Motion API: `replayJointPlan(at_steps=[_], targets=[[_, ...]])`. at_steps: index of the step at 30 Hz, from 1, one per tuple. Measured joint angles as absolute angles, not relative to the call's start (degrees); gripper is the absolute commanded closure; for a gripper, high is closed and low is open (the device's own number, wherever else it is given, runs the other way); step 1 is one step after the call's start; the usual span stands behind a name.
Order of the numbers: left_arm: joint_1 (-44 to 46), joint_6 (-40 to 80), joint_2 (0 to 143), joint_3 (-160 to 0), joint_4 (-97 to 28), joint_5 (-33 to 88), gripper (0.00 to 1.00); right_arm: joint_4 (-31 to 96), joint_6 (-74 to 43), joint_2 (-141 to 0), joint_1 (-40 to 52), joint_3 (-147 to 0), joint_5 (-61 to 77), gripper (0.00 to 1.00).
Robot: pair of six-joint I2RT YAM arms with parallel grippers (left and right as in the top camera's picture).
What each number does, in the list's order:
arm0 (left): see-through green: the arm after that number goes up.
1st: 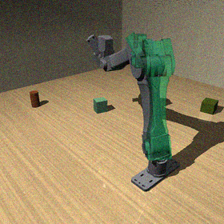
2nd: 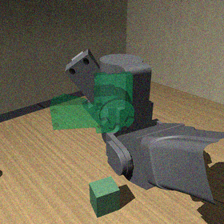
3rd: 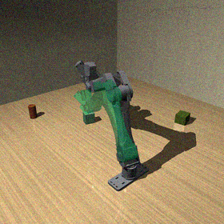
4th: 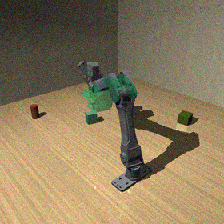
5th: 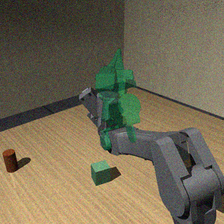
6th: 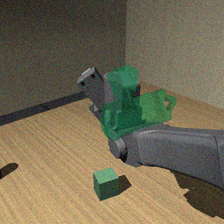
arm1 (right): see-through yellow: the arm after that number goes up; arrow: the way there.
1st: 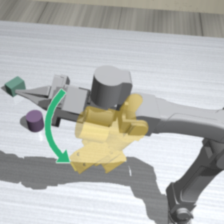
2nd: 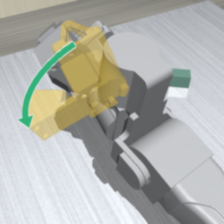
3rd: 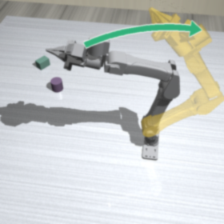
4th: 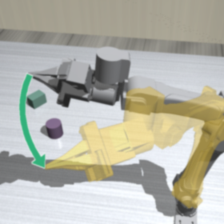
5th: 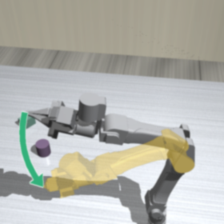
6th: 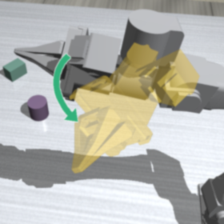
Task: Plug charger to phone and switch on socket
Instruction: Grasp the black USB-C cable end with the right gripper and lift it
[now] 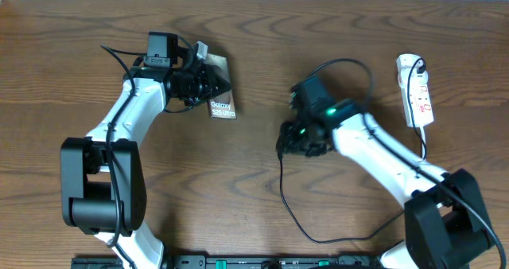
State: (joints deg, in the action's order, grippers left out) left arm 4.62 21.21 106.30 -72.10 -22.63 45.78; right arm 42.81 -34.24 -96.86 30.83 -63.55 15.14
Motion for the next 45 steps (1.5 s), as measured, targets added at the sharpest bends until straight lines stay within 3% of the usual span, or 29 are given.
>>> replayJointPlan(at_steps=[7,16,25,28,32,45], targets=[[5.04,21.17,106.30,-72.03,-23.75,47.86,0.92,47.20,-38.39,-101.86,39.09,-63.55,7.92,0.53],[5.04,20.12,106.30,-72.03,-25.56,49.63,0.93,52.66,-39.83,-105.73,40.05,-63.57,2.81,0.80],[5.04,14.52,106.30,-72.01,-27.05,49.65,0.92,57.19,-39.88,-105.73,36.77,-63.57,-5.43,0.76],[5.04,14.06,106.30,-72.01,-27.05,49.65,0.93,57.17,-39.97,-105.73,34.70,-63.57,-4.84,0.65],[5.04,13.21,106.30,-72.01,-27.24,49.67,0.93,57.19,-39.90,-105.73,31.59,-63.53,-0.05,0.62],[5.04,12.14,106.30,-72.01,-28.10,49.65,0.93,44.40,-40.36,-101.75,25.26,-54.70,16.91,0.79]])
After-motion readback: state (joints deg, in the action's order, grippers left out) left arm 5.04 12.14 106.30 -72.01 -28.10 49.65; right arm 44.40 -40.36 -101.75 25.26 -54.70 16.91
